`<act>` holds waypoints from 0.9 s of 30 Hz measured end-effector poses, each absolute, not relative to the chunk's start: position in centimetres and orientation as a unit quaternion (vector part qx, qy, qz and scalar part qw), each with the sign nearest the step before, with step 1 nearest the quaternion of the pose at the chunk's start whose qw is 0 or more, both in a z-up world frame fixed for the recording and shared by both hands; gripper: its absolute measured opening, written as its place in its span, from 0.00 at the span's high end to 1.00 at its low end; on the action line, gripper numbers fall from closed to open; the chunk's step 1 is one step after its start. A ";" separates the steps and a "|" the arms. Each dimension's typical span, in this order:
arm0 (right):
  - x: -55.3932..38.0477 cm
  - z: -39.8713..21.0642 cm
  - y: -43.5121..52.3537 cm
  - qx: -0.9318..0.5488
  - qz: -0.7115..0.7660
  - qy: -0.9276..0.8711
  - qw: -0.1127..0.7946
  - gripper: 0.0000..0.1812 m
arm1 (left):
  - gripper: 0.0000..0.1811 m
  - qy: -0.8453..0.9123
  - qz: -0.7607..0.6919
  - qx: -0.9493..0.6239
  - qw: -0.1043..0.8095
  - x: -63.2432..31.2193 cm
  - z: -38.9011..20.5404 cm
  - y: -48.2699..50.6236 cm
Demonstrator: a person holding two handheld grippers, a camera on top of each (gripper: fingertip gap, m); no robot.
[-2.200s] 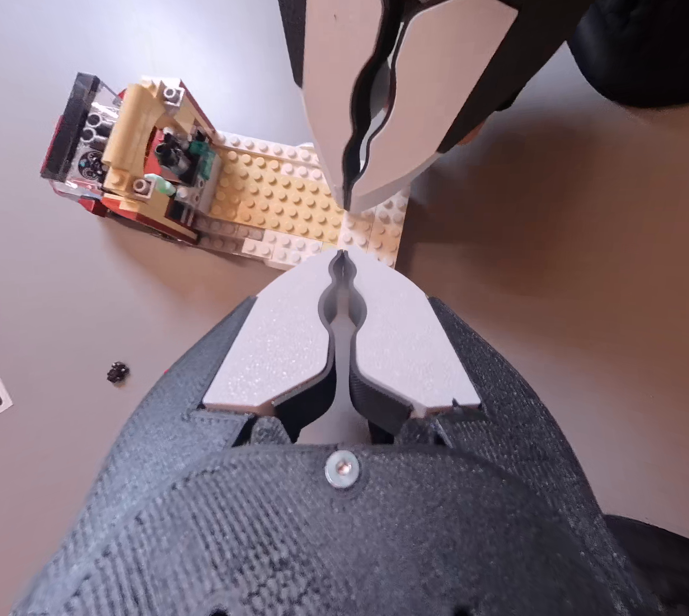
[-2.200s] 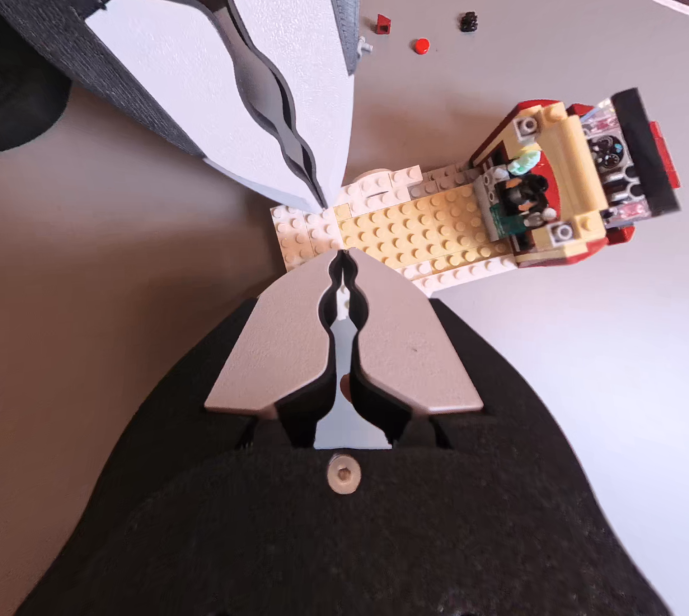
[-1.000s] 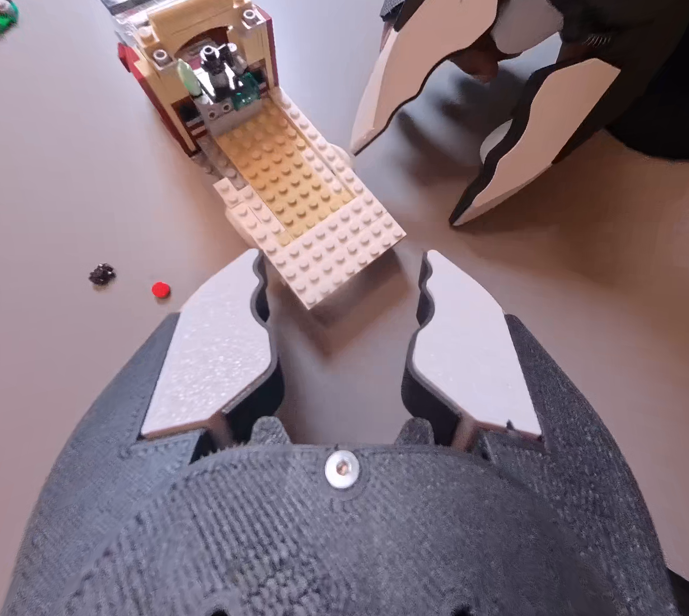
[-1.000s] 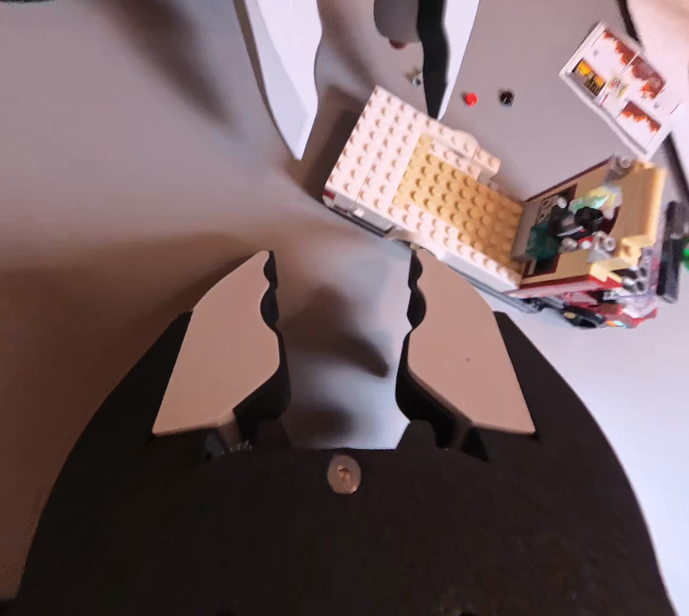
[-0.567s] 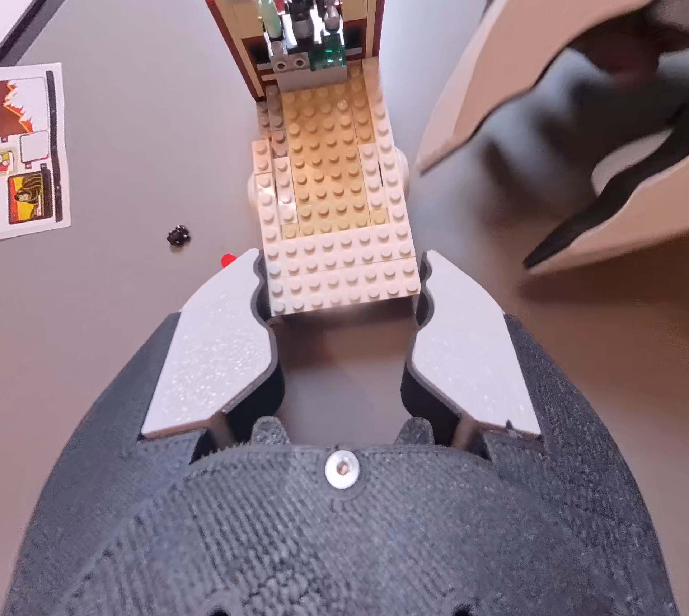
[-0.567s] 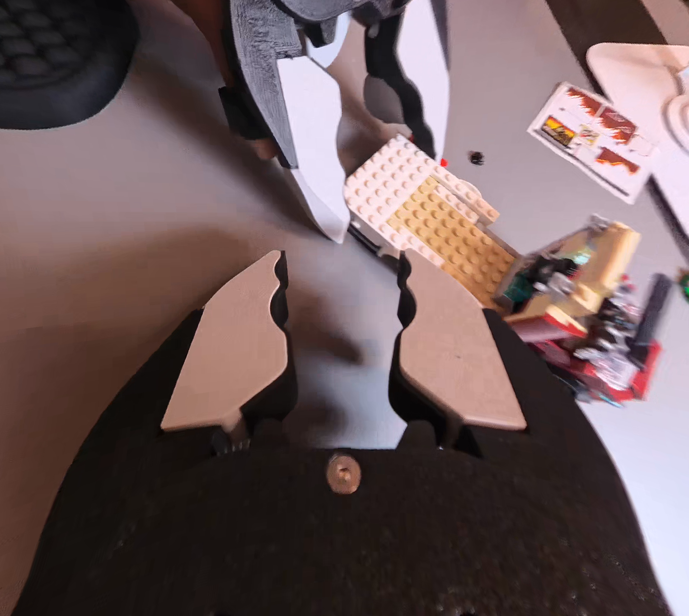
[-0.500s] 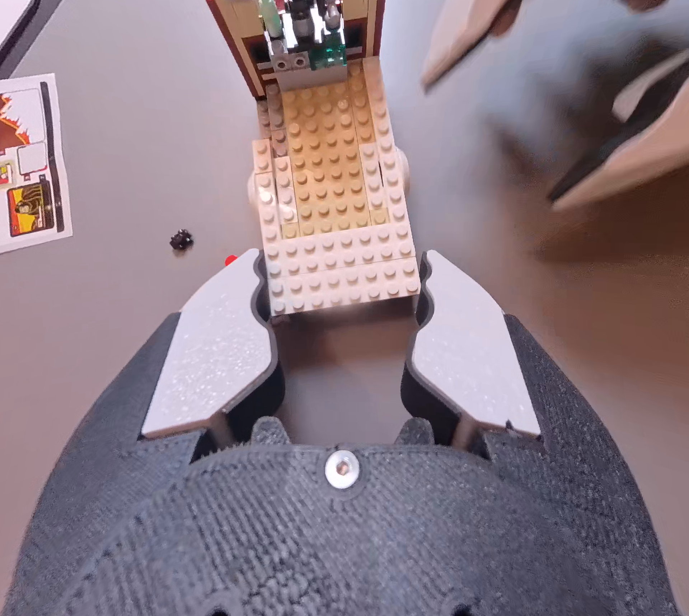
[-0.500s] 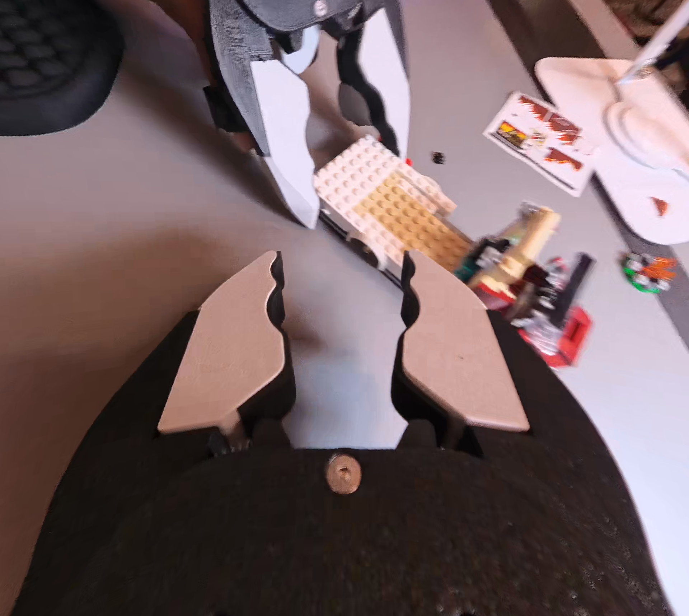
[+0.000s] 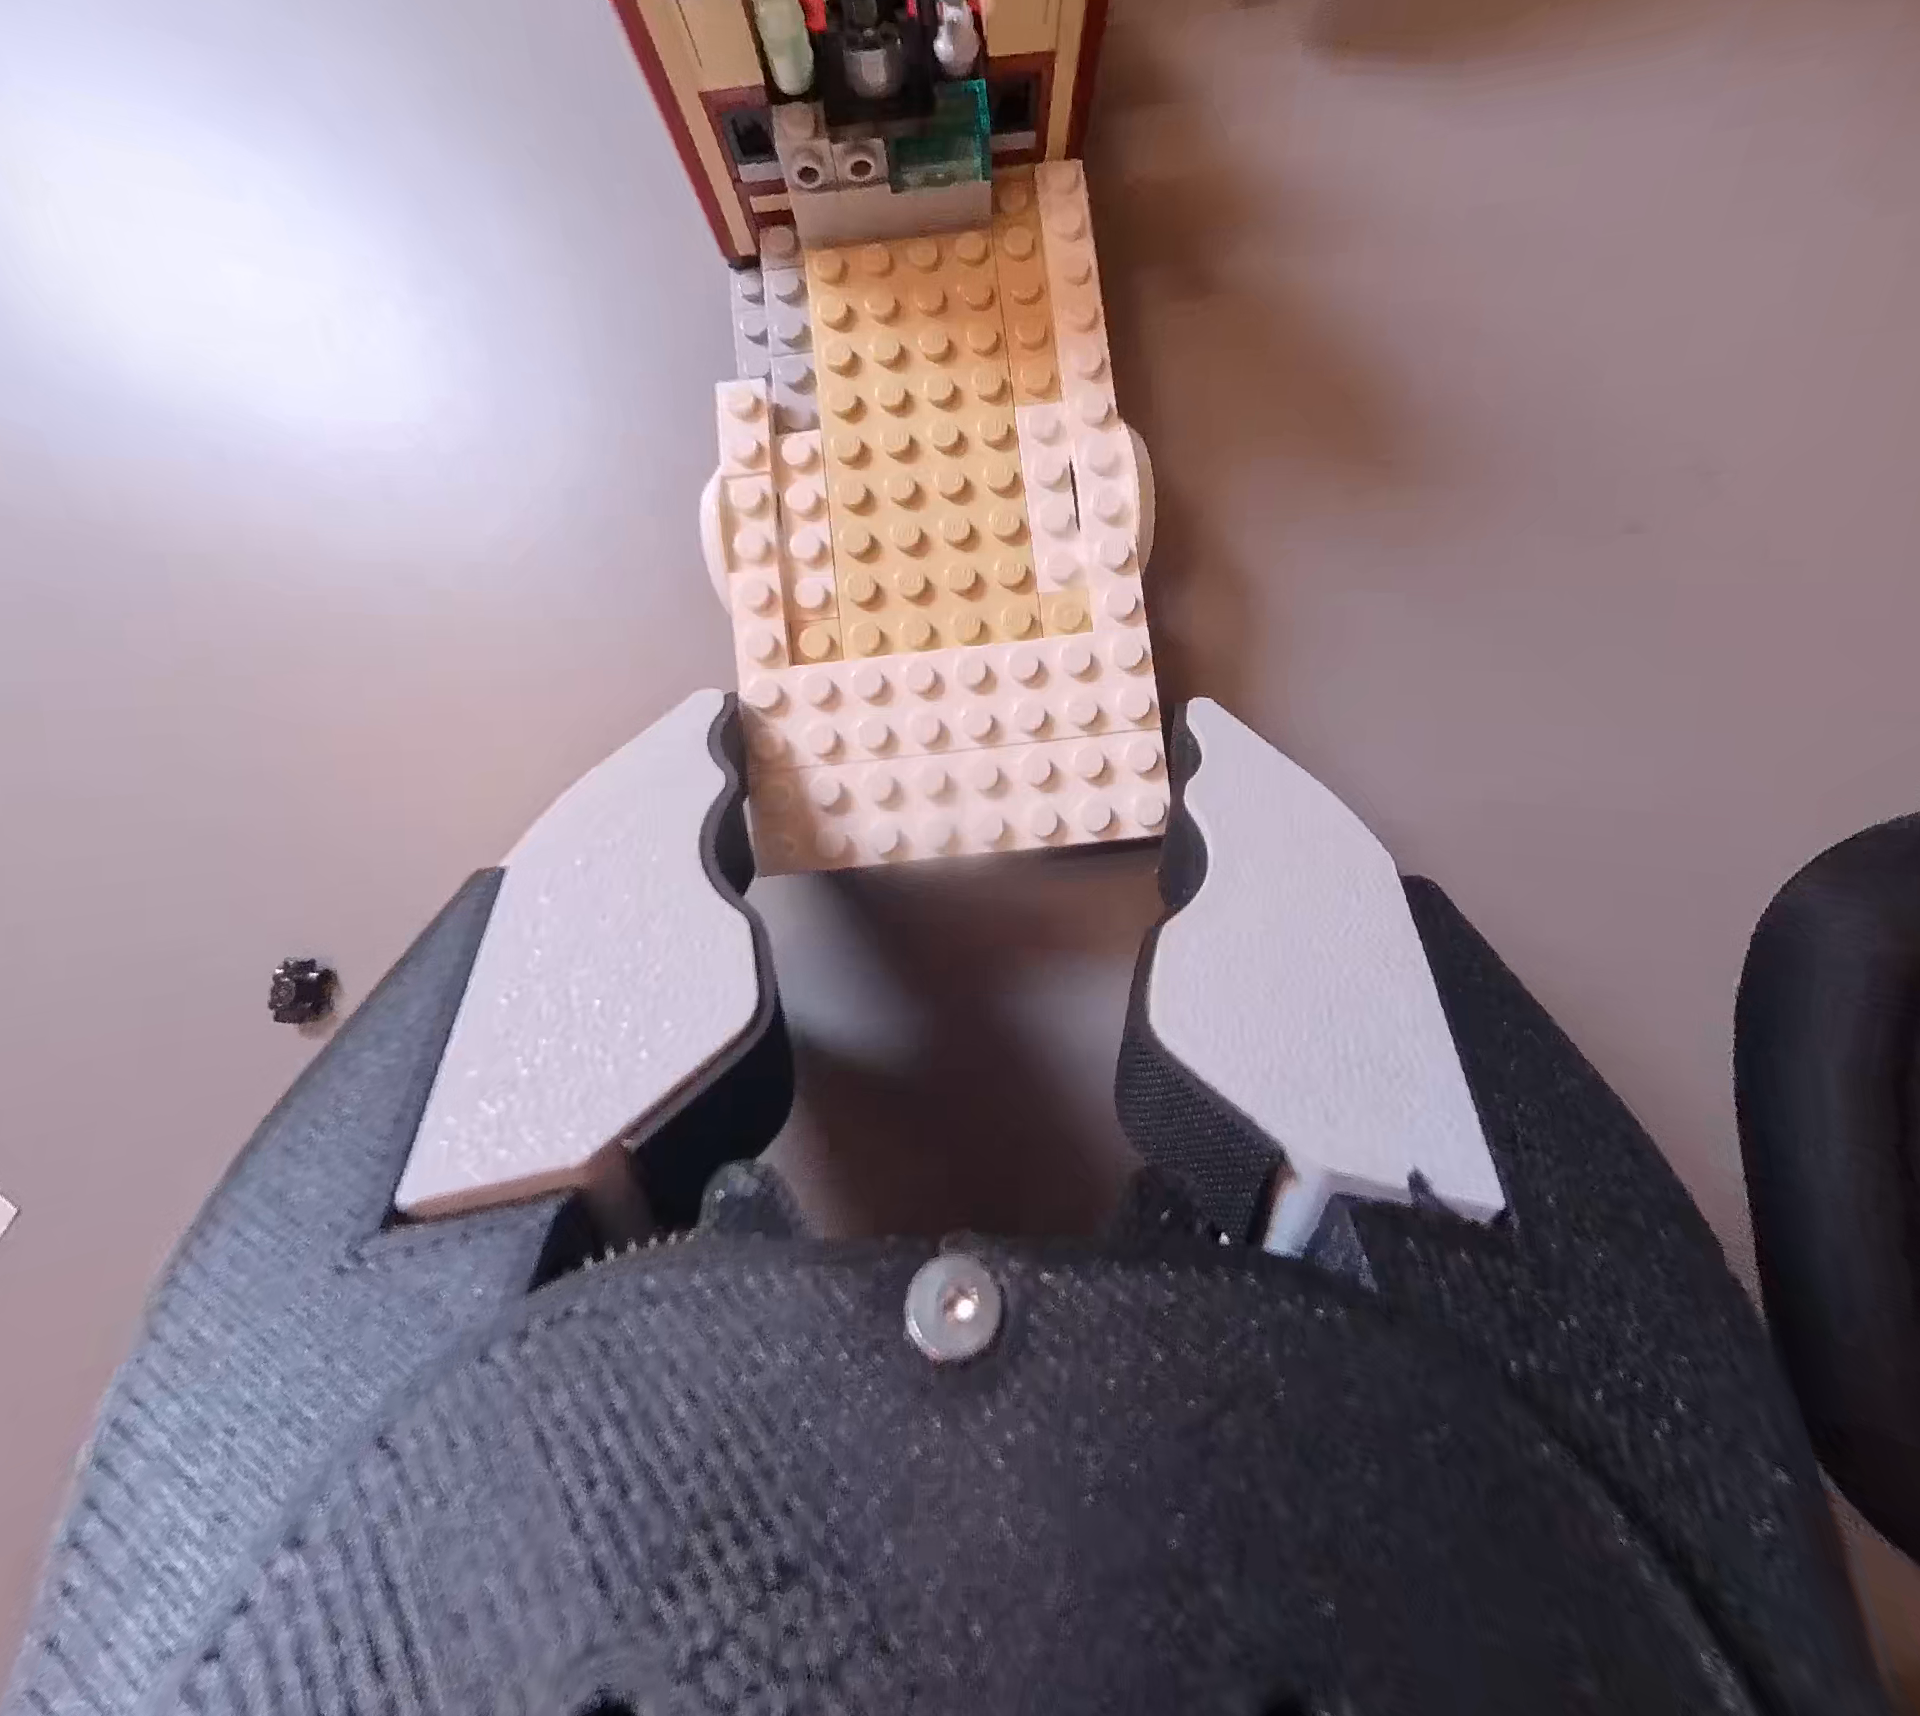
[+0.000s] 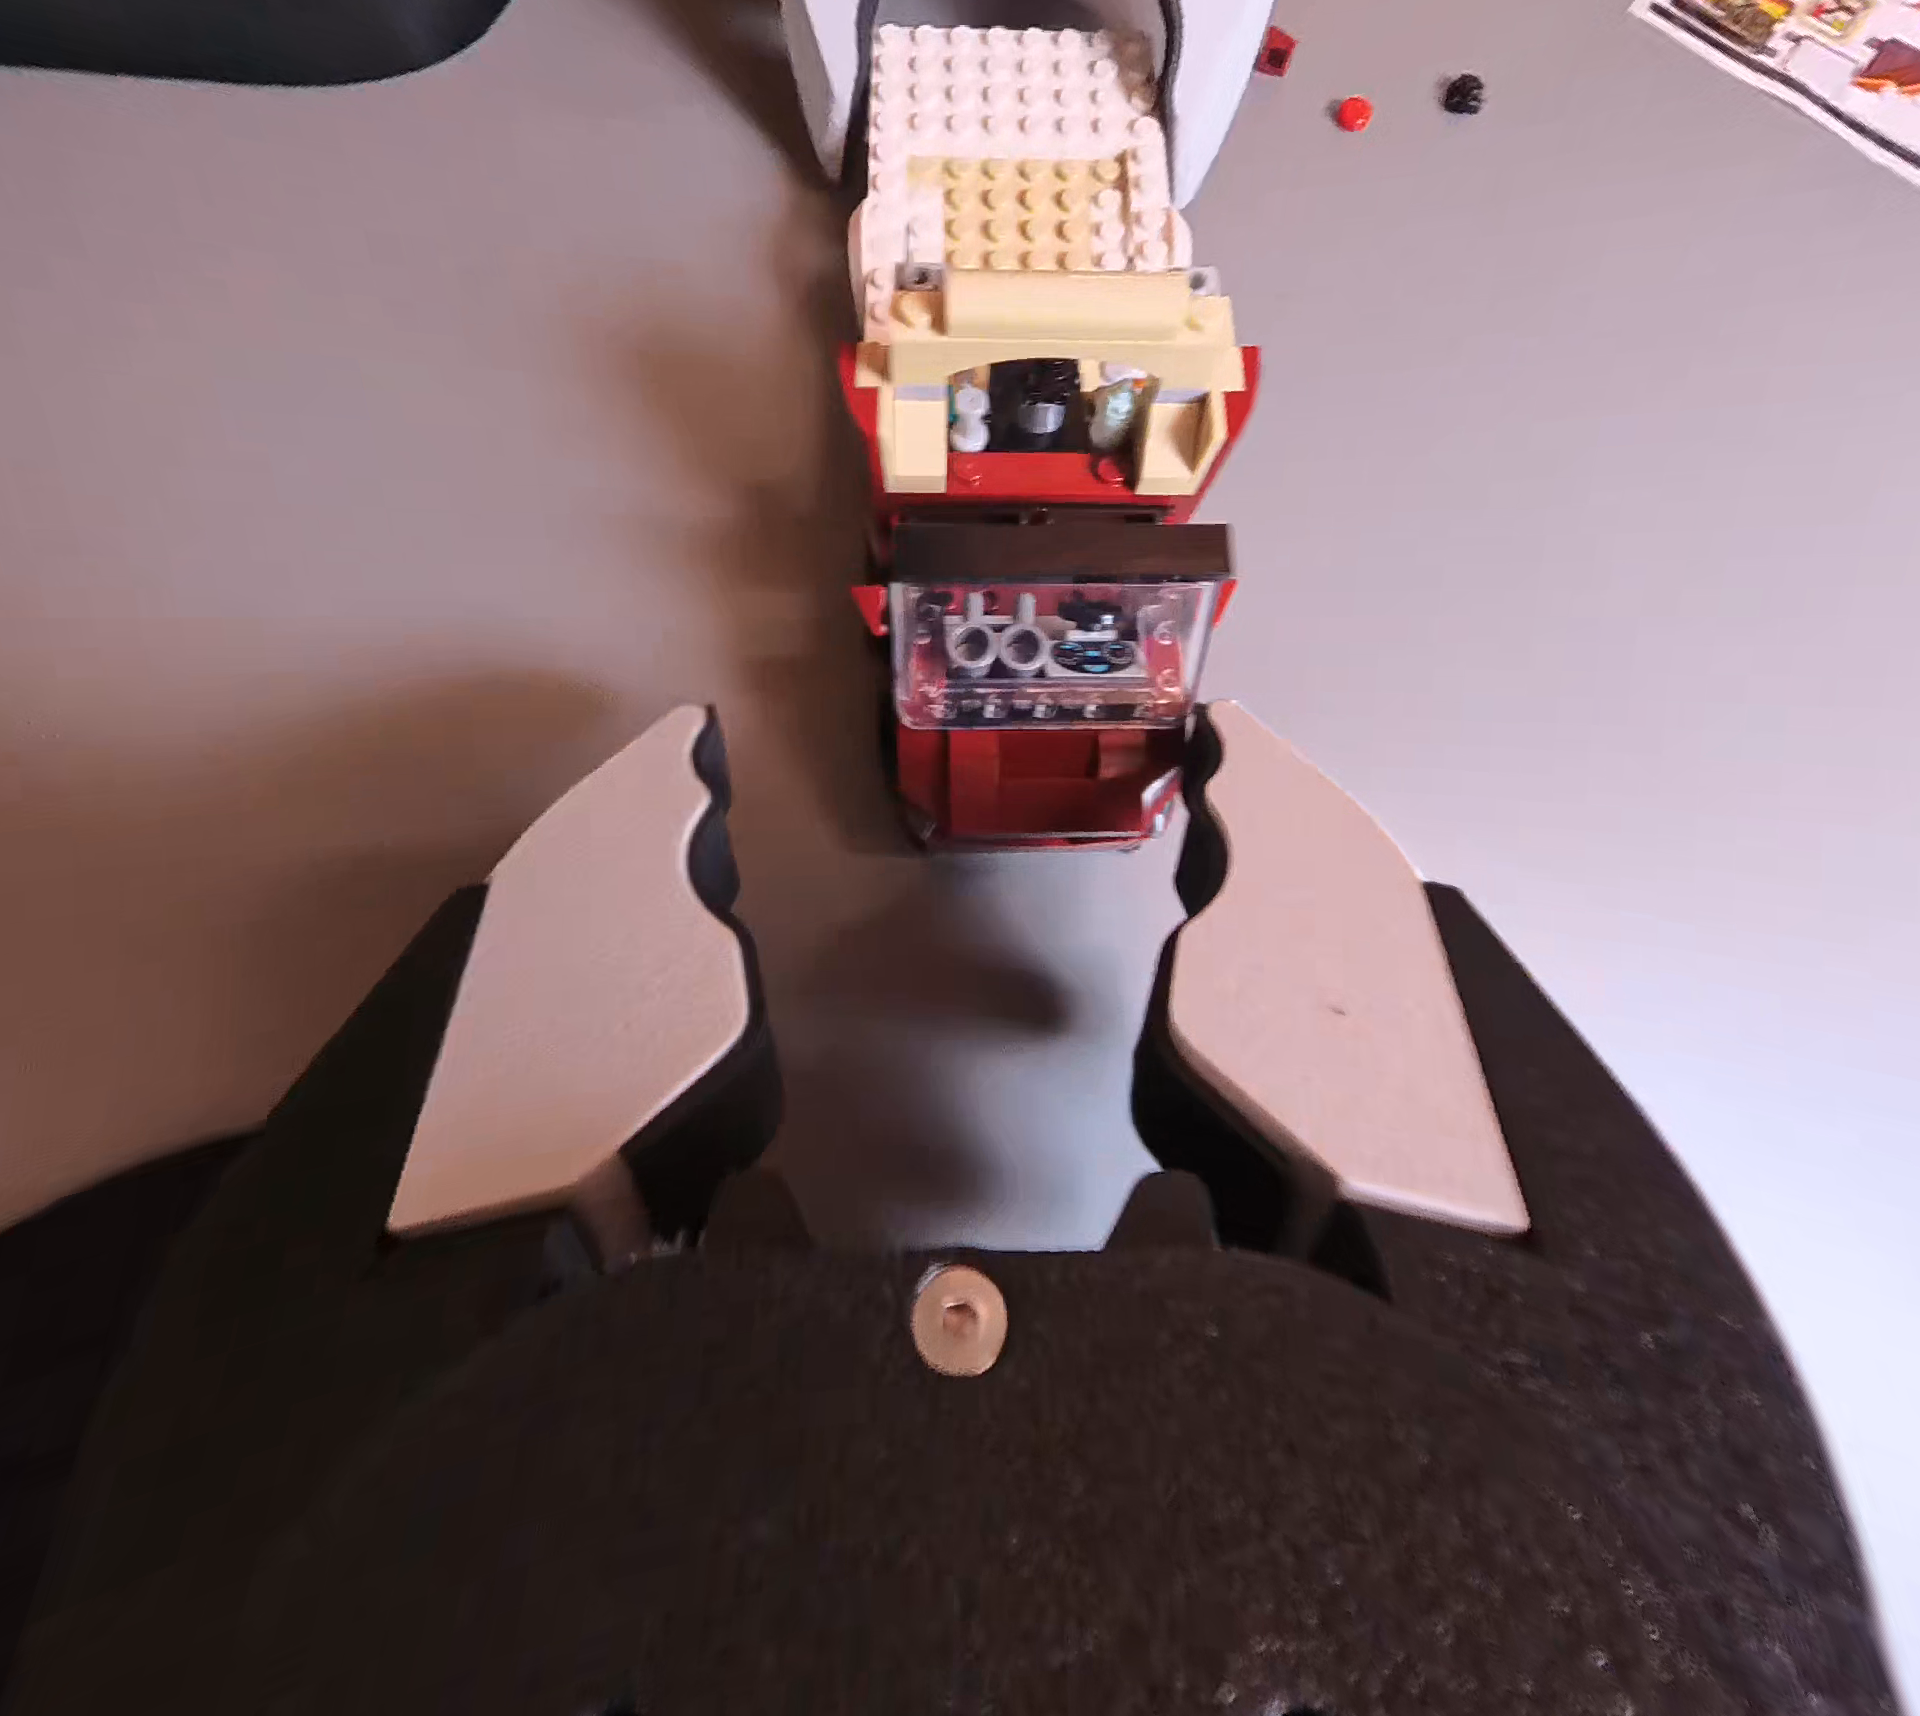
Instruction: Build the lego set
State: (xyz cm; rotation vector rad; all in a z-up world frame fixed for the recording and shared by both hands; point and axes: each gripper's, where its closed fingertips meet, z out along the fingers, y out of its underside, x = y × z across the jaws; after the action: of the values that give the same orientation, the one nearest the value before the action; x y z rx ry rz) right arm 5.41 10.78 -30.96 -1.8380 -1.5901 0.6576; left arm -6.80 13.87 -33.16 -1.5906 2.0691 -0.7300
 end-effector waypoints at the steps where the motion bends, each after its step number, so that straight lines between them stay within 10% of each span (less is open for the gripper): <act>1: 5.4 -30.8 11.1 -0.701 0.249 -0.591 0.311 0.60 | 0.58 0.740 -0.262 -0.580 0.216 -6.8 -33.2 14.1; 27: 4.7 -31.3 9.4 -0.697 0.232 -0.586 0.342 0.68 | 0.98 0.630 -0.212 -0.715 0.216 -5.7 -31.1 17.5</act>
State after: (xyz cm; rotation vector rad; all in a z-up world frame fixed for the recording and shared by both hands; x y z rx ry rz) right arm 4.66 9.43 -31.29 -1.8130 -1.5240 0.6036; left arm -5.69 17.45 -31.08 -1.9833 1.7457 -0.5884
